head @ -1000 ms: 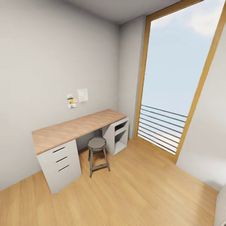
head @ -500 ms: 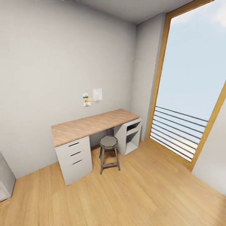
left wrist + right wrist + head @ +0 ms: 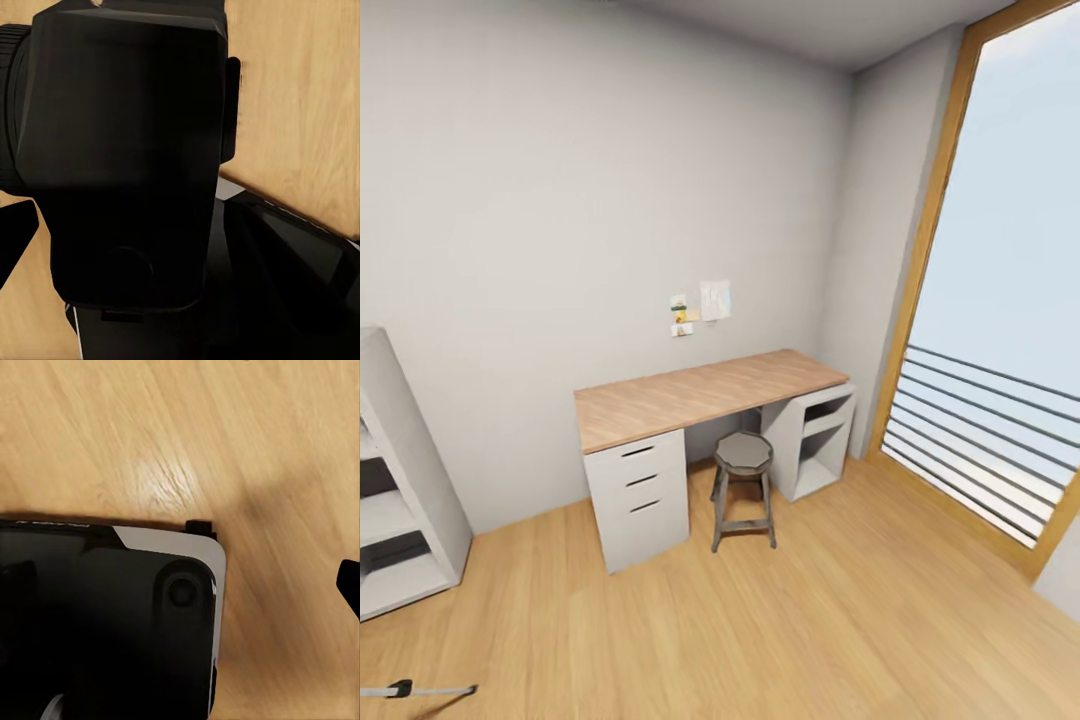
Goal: Attach the digital camera to the camera tripod in the bedroom.
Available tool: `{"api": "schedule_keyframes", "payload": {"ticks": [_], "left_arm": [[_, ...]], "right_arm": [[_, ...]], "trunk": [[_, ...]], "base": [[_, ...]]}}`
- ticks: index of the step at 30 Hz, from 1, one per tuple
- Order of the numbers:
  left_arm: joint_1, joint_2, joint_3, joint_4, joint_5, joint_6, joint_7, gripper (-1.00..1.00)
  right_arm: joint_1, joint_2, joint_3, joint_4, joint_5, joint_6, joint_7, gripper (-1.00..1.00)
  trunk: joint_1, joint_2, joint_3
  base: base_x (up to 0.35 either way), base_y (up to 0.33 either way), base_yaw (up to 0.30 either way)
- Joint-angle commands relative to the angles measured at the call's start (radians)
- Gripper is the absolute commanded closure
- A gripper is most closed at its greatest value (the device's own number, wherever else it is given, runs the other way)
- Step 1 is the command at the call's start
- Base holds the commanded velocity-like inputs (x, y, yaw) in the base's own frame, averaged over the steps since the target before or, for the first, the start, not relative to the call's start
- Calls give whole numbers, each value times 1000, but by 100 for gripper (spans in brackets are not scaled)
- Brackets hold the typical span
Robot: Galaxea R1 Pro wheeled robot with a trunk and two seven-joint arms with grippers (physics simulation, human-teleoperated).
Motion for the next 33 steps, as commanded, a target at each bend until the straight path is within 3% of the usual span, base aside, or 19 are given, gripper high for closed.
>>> {"api": "schedule_keyframes", "payload": {"ticks": [1, 16, 33], "left_arm": [[0, 0, -8, 0, 4, -1, 3, 100], [0, -1, -8, -1, 4, -1, 4, 100], [0, 1, -7, 0, 3, 1, 3, 100]], "right_arm": [[-1, -1, -8, 3, 9, -6, 2, -100], [-1, -1, -8, 3, 8, -6, 2, -100], [-1, -5, -11, 2, 6, -3, 2, -100]], "trunk": [[0, -1, 0], [0, -1, 0], [0, -1, 0]], "base": [[0, 0, 288], [20, -14, 267], [224, -159, 25]]}}
